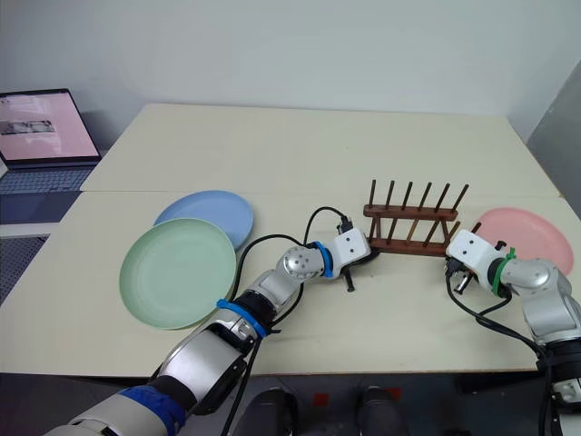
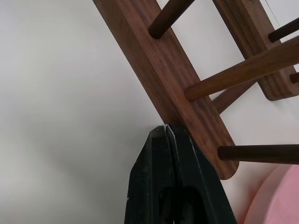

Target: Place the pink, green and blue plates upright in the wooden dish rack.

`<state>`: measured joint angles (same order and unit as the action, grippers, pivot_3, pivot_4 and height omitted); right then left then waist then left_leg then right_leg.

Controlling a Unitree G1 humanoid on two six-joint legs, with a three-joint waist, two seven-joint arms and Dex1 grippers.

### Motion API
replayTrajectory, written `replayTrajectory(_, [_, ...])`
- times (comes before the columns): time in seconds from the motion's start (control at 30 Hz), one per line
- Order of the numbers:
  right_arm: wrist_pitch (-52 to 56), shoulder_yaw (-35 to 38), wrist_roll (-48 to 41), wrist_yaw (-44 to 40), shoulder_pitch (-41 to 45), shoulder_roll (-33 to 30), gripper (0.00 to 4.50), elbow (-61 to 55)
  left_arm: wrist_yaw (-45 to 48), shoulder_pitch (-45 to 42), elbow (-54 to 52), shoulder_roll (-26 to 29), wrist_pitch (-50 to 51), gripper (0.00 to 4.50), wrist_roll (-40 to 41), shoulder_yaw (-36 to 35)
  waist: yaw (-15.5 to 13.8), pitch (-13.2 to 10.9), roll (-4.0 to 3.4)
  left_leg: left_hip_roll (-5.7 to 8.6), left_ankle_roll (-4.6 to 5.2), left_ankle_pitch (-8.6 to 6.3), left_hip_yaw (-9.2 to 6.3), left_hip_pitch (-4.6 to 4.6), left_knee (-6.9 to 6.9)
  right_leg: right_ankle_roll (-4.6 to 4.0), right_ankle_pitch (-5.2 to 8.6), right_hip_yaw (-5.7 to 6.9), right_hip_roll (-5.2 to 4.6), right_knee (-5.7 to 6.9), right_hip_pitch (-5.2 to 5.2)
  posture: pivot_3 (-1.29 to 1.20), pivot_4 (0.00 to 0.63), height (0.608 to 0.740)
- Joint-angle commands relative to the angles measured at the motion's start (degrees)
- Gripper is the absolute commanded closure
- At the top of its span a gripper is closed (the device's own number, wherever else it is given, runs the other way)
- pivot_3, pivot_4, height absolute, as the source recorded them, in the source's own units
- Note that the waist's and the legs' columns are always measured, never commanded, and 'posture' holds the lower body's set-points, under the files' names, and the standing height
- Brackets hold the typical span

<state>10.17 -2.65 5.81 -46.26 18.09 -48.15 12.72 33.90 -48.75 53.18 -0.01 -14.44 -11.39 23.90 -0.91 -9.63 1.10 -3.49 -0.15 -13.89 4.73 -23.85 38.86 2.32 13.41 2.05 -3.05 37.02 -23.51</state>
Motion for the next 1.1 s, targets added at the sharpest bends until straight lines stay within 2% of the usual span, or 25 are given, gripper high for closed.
replayTrajectory(0.03, [0.05, 1.55, -1.63, -0.62, -0.6, -0.26, 4.5, -4.14, 3.02, 0.83, -2.97, 0.72, -0.59, 4.49, 1.1, -1.23, 0.01, 0.0, 0.0, 0.0, 0.0, 0.0, 0.0, 0.0, 0.0, 0.0, 0.0, 0.0, 0.0, 0.0, 0.0, 0.0, 0.15, 0.738])
replayTrajectory(0.13, [3.84, 4.81, -5.3, -3.02, -3.47, -2.0, 4.5, -11.75, 11.9, 6.7, -17.31, 5.61, 3.98, 4.49, 6.2, -2.82, 0.39, 0.01, -0.02, -0.02, 0.0, 0.0, 0.0, -0.03, -0.08, -0.09, -0.04, 0.0, 0.01, 0.01, -0.07, 0.0, 0.15, 0.738])
replayTrajectory(0.17, [5.35, 5.94, -6.35, -3.68, -4.47, -2.66, 4.33, -14.27, 14.11, 8.8, -22.8, 7.51, 6.58, 4.5, 7.99, -3.59, 0.61, 0.01, -0.03, -0.05, 0.0, 0.0, 0.01, -0.07, -0.14, -0.3, -0.11, -0.01, 0.01, 0.03, -0.15, 0.0, 0.15, 0.738])
replayTrajectory(0.23, [8.02, 8.13, -8.38, -5.08, -6.7, -4.09, 3.9, -18.97, 17.17, 12.35, -33.0, 11.21, 12.67, 4.1, 11.61, -5.47, 0.84, 0.0, -0.04, -0.09, 0.0, 0.0, 0.0, -0.12, -0.16, -0.36, -0.08, -0.01, 0.04, 0.14, -0.25, 0.0, 0.15, 0.738])
replayTrajectory(0.3, [12.77, 12.24, -12.25, -8.04, -10.4, -6.58, 3.21, -26.21, 23.72, 17.05, -48.31, 18.43, 23.08, 3.6, 20.83, -9.2, 0.9, -0.01, -0.05, -0.11, -0.01, 0.0, -0.03, -0.17, -0.18, -0.39, -0.06, 0.03, 0.06, 0.21, -0.33, 0.0, 0.15, 0.738])
replayTrajectory(0.37, [16.3, 15.42, -15.1, -9.82, -13.02, -8.42, 2.5, -30.98, 27.22, 20.15, -58.99, 23.73, 31.47, 3.0, 28.01, -12.08, 1.03, 0.0, -0.05, -0.16, -0.01, 0.0, -0.1, -0.26, -0.21, -0.42, -0.04, 0.01, 0.06, 0.28, -0.48, 0.0, 0.15, 0.738])
replayTrajectory(0.5, [20.71, 22.44, -17.83, -11.34, -16.09, -11.79, 0.95, -34.19, 28.64, 24.4, -72.38, 32.8, 42.22, 1.68, 37.55, -19.29, 0.95, 0.0, -0.06, -0.13, -0.02, 0.0, -0.12, -0.09, -0.14, -0.14, 0.14, 0.03, 0.01, 0.17, -0.23, 0.0, 0.15, 0.738])
replayTrajectory(0.6, [19.62, 23.69, -15.68, -9.3, -17.04, -12.87, 0.0, -30.94, 27.85, 25.53, -77.89, 36.5, 46.35, 0.82, 41.73, -22.17, 0.8, -0.02, -0.02, -0.1, -0.03, 0.0, -0.12, 0.05, -0.06, -0.27, 0.22, -0.02, -0.08, 0.04, -0.04, 0.0, 0.15, 0.738])
replayTrajectory(0.7, [16.85, 20.89, -10.57, -4.71, -16.03, -13.27, 0.0, -23.88, 27.88, 25.08, -82.17, 38.09, 47.9, 0.03, 44.86, -22.86, 0.74, -0.02, 0.15, -0.08, -0.03, 0.0, -0.11, 0.06, 0.06, -0.25, 0.17, -0.05, -0.1, -0.02, 0.01, 0.0, 0.15, 0.738])
replayTrajectory(0.87, [13.89, 14.23, -7.39, -3.61, -11.3, -12.59, 0.0, -15.16, 27.95, 22.34, -83.74, 37.65, 49.82, 0.03, 48.18, -21.1, 0.93, -0.02, 0.12, -0.02, -0.02, 0.01, -0.03, 0.02, 0.02, -0.25, 0.17, -0.21, -0.03, 0.02, -0.05, 0.0, 0.15, 0.738])
replayTrajectory(1.1, [11.67, 5.41, -1.81, -0.15, -0.54, -9.59, 0.0, -0.17, 29.56, 18.16, -83.11, 35.46, 48.21, 0.03, 47.56, -15.44, 1.03, -0.01, 0.1, -0.05, -0.02, 0.0, 0.02, 0.02, -0.08, -0.25, 0.18, -0.19, 0.12, 0.04, -0.09, 0.0, 0.15, 0.738])
